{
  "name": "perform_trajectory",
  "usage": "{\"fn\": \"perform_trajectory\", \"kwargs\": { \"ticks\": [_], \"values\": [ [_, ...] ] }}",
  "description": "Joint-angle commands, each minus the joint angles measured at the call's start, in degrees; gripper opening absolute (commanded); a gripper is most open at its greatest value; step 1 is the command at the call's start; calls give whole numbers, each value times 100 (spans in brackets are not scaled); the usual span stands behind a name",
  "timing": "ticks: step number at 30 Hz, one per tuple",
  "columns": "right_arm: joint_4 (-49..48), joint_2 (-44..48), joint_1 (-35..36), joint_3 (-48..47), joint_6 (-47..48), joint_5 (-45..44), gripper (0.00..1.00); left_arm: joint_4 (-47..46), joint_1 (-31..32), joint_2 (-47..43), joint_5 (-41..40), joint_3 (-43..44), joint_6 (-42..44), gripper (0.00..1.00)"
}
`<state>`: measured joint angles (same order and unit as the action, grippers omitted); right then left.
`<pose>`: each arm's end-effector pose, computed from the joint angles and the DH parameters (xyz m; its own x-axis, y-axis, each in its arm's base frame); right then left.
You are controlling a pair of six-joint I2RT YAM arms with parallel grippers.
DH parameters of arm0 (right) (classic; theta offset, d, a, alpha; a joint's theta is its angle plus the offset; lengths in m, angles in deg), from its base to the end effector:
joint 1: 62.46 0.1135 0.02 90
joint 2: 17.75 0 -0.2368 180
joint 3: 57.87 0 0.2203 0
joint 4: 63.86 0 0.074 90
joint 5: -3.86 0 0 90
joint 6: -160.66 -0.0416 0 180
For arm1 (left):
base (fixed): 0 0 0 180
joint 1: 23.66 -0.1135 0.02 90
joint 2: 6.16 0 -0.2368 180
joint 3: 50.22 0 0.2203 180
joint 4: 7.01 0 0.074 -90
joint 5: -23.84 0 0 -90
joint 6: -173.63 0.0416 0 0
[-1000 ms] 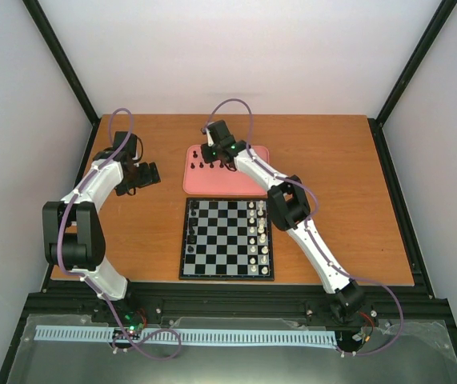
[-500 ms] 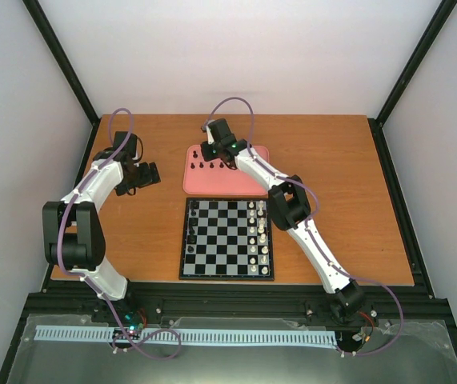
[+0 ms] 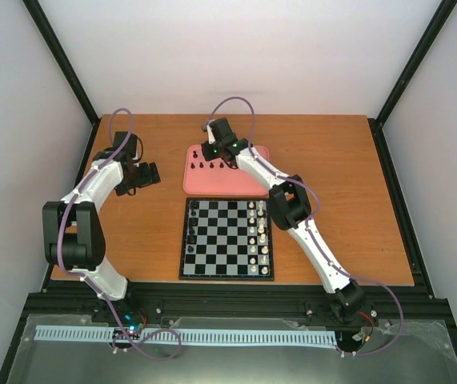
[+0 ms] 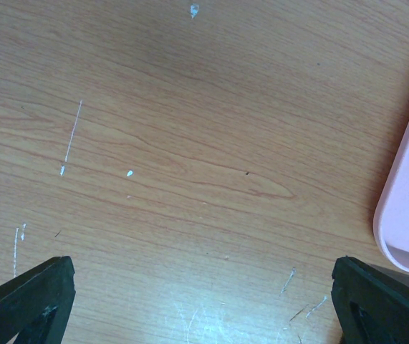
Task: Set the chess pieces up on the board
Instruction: Pick up the chess piece from the storage box.
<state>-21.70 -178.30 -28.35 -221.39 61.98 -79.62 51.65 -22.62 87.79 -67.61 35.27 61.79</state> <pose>0.4549 0.3138 0.1309 -0.6123 -0.2336 -0.7553 -0.5439 0.8179 0.1879 0.2991 -0.0044 0.2108 -0.8581 -0.3564 -0.3696 -0.3350 0.9342 -0.1230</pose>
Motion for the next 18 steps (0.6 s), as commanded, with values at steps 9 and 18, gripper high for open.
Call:
{"fn": "perform_trajectory", "kwargs": {
  "ticks": [9, 18],
  "values": [
    [383, 635, -80, -125, 129, 81, 3, -29, 2, 25, 60, 94, -71, 100],
    [449, 1533, -68, 207, 298, 143, 3, -53, 1, 34, 66, 123, -87, 100]
  ]
}}
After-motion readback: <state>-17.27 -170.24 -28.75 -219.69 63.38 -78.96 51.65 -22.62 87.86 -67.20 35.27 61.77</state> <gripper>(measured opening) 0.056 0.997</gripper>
